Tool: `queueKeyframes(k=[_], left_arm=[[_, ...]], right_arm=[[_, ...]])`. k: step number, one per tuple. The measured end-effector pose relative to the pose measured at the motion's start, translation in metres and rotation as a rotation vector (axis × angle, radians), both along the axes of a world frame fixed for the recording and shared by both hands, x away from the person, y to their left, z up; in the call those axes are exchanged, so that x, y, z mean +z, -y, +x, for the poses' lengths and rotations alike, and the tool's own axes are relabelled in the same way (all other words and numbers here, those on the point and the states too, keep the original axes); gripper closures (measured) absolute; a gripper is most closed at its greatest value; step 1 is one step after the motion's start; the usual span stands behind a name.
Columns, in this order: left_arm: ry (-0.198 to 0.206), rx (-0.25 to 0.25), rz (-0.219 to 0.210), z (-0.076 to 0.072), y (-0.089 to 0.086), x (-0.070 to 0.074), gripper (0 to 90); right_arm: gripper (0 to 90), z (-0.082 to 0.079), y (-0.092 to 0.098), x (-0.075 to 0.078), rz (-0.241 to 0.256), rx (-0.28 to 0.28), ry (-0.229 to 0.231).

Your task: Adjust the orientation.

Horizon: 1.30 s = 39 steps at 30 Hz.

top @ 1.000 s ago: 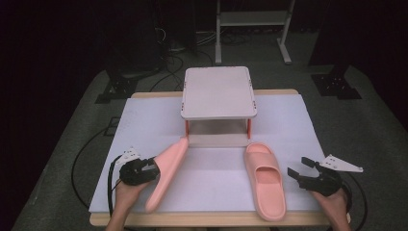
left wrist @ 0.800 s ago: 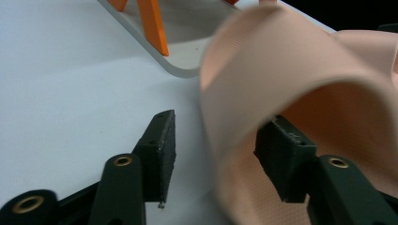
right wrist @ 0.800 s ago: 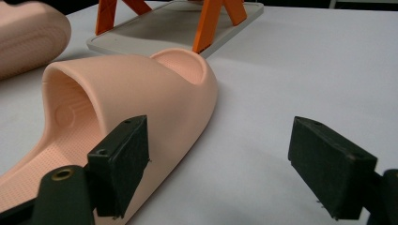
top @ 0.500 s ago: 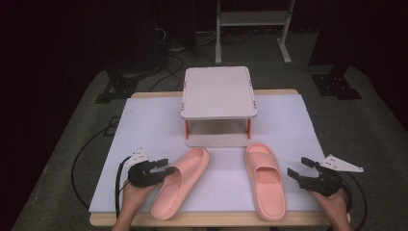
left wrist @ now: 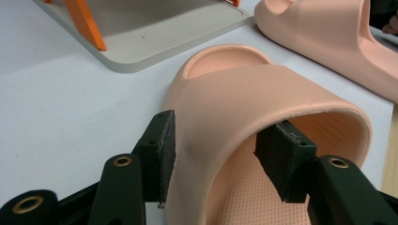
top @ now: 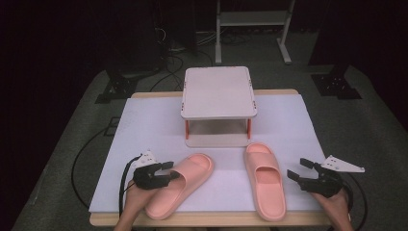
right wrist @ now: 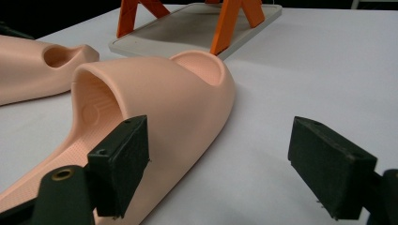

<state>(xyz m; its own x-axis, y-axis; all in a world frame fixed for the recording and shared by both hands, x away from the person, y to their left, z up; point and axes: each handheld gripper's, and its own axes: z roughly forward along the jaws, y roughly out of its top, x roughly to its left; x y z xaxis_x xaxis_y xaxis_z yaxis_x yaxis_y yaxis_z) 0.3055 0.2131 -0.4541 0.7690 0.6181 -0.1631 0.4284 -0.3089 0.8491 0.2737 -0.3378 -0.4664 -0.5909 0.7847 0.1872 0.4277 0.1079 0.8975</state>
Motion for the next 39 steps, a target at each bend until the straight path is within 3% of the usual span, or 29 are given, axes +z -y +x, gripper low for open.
queueKeyframes(k=[11, 31, 39], left_arm=[[0.022, -0.013, 0.063, -0.002, -0.001, -0.001, 53.9], [0.067, 0.015, 0.089, -0.005, -0.001, -0.002, 70.0], [0.077, 0.037, 0.093, -0.006, 0.0, -0.003, 72.8]], right_arm=[[20.3, -0.001, -0.003, 0.001, 0.01, 0.038, -0.001], [19.9, -0.009, -0.018, 0.002, 0.011, 0.1, 0.016], [20.0, -0.011, -0.03, 0.001, -0.017, 0.121, 0.03]])
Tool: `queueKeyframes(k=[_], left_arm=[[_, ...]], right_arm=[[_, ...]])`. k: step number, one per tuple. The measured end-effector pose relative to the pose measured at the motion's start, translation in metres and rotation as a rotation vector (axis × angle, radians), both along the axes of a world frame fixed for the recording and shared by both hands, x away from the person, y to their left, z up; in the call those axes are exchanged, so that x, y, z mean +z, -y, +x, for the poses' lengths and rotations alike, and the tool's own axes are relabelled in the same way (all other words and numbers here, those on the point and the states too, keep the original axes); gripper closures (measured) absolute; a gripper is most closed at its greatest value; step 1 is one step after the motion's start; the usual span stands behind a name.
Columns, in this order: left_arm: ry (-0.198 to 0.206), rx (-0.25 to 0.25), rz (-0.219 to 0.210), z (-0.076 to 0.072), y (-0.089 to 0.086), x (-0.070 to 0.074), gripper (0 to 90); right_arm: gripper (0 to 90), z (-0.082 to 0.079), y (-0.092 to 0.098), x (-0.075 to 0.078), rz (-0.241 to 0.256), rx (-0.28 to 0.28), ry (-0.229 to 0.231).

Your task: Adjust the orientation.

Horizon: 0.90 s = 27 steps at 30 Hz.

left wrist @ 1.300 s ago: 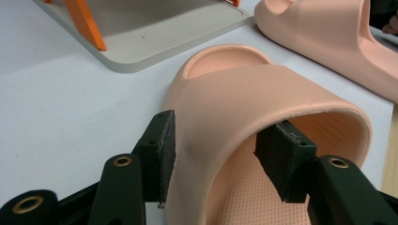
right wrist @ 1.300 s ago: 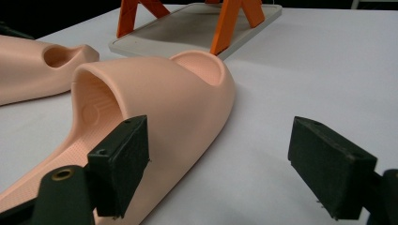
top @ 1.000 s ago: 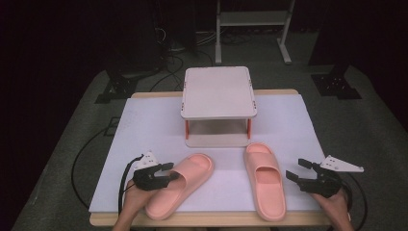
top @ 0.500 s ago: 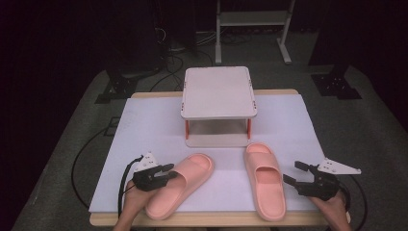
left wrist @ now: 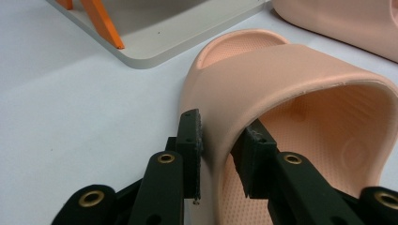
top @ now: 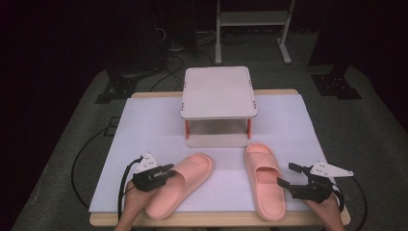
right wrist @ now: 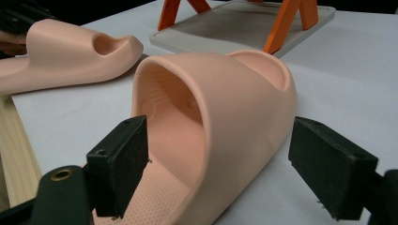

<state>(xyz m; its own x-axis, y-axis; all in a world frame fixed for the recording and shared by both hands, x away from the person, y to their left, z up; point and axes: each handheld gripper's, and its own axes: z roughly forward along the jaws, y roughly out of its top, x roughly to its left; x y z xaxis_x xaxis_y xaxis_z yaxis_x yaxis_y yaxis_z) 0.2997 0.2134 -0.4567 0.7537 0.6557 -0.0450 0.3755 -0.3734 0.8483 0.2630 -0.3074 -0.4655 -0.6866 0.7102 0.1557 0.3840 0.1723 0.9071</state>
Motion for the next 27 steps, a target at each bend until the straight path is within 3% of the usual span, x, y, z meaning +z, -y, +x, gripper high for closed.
queueKeyframes(k=[9, 27], left_arm=[[-0.003, 0.012, -0.003, 0.0, 0.0, 0.0, 73.6], [-0.007, 0.03, -0.023, 0.001, -0.001, 0.0, 74.6]], right_arm=[[24.1, 0.0, -0.011, -0.004, -0.039, -0.024, 0.006], [49.9, 0.009, -0.026, -0.008, -0.124, -0.072, 0.021]])
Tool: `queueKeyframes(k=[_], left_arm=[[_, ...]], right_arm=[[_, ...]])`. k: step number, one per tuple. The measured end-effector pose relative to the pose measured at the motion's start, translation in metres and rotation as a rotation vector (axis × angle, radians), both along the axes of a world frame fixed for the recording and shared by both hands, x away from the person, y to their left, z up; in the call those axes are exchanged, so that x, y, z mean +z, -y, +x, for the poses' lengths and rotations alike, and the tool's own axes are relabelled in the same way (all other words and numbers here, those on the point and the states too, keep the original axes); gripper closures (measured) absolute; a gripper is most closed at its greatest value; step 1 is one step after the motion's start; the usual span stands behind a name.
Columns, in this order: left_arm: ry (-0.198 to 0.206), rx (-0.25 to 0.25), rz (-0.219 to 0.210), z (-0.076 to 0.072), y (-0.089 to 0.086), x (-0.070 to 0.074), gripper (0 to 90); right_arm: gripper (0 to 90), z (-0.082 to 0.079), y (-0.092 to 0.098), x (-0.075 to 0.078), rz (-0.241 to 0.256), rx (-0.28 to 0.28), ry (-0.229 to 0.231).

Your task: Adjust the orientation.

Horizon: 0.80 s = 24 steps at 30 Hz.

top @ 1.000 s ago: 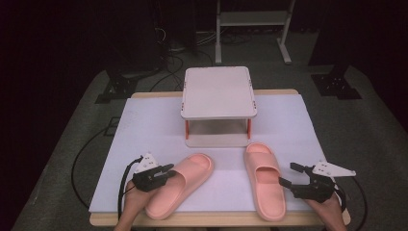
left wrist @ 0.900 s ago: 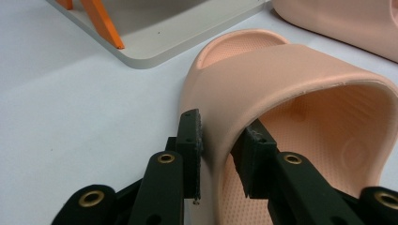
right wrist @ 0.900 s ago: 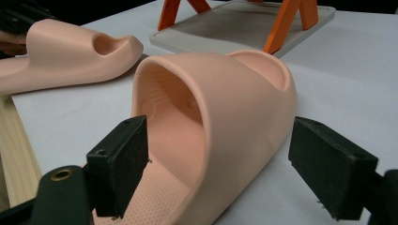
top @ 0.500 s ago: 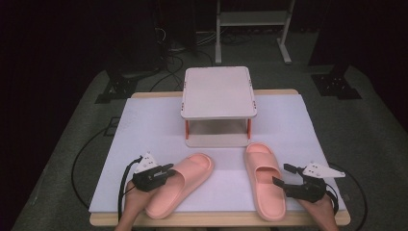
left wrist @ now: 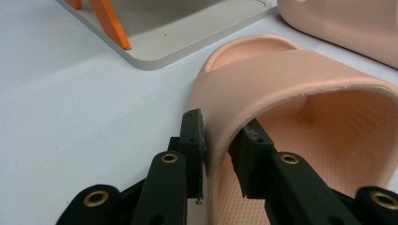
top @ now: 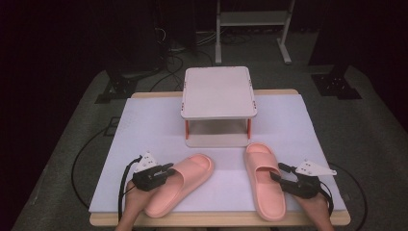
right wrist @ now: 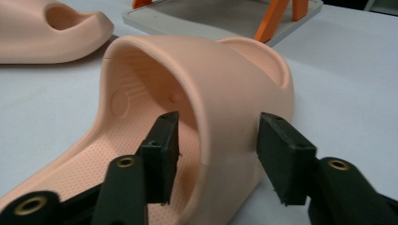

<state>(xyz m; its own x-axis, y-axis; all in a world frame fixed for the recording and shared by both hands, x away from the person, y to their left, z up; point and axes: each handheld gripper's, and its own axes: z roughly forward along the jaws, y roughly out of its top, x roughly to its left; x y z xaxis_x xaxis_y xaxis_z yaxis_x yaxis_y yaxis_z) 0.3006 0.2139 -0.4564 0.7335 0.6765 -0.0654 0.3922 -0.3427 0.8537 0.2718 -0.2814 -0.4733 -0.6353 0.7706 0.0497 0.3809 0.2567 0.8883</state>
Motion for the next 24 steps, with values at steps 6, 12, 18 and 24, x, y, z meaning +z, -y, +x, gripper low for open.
queueKeyframes(k=[6, 12, 18, 24], left_arm=[[-0.003, 0.005, -0.011, 0.0008, 0.0, 0.0004, 75.2], [-0.01, 0.016, -0.027, 0.001, 0.0, 0.0011, 76.3], [-0.008, 0.031, -0.033, 0.0013, -0.0035, 0.002, 76.8], [-0.005, 0.041, -0.053, 0.0011, -0.0049, 0.0029, 77.5]], right_arm=[[57.7, 0.0017, -0.0006, -0.0008, -0.025, -0.028, 0.015], [65.1, 0.0027, -0.0012, 0.0014, -0.049, -0.048, 0.022], [71.3, 0.0046, -0.0027, 0.0036, -0.085, -0.065, 0.04], [79.8, 0.0038, -0.003, 0.0041, -0.116, -0.085, 0.055]])
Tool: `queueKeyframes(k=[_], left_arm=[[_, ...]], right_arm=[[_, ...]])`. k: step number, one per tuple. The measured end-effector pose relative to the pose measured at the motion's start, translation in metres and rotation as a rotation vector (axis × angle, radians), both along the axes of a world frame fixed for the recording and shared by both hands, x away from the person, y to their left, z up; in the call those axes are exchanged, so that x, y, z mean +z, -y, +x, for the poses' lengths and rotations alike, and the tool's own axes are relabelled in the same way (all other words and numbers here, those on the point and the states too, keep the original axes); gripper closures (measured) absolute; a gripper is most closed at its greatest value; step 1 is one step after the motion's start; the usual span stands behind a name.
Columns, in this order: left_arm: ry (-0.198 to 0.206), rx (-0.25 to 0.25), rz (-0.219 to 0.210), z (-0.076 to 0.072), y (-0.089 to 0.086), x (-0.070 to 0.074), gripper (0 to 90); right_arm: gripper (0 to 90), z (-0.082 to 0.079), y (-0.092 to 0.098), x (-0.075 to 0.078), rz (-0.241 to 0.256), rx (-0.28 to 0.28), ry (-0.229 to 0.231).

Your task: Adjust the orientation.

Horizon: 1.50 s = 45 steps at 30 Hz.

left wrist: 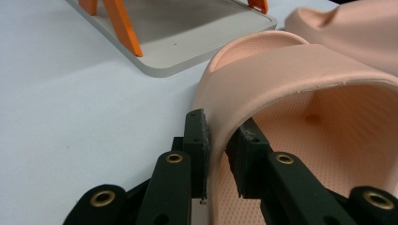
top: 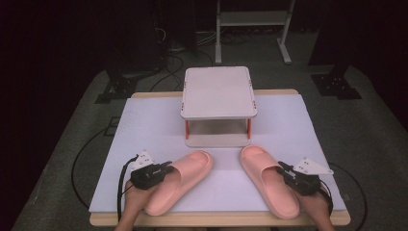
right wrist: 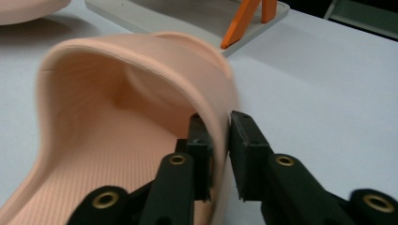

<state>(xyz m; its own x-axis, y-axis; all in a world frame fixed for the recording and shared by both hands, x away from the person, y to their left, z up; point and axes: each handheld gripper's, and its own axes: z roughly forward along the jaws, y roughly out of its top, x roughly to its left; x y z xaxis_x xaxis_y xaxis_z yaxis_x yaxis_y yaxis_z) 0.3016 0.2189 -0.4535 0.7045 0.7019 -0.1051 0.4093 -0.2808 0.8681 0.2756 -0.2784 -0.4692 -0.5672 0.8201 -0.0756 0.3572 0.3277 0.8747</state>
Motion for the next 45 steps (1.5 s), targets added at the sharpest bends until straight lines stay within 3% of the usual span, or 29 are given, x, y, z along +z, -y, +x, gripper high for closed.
queueKeyframes(k=[9, 23, 45], left_arm=[[0.015, 0.012, -0.027, -0.001, -0.004, 0.004, 77.8], [0.065, 0.019, -0.083, -0.005, -0.01, 0.02, 79.4], [0.162, 0.008, -0.15, -0.009, -0.013, 0.069, 79.3]], right_arm=[[82.9, -0.001, 0.0, 0.002, -0.004, -0.016, -0.007], [83.5, -0.009, -0.002, 0.021, 0.064, -0.035, 0.044], [83.4, -0.015, -0.002, 0.064, 0.154, -0.036, 0.109]])
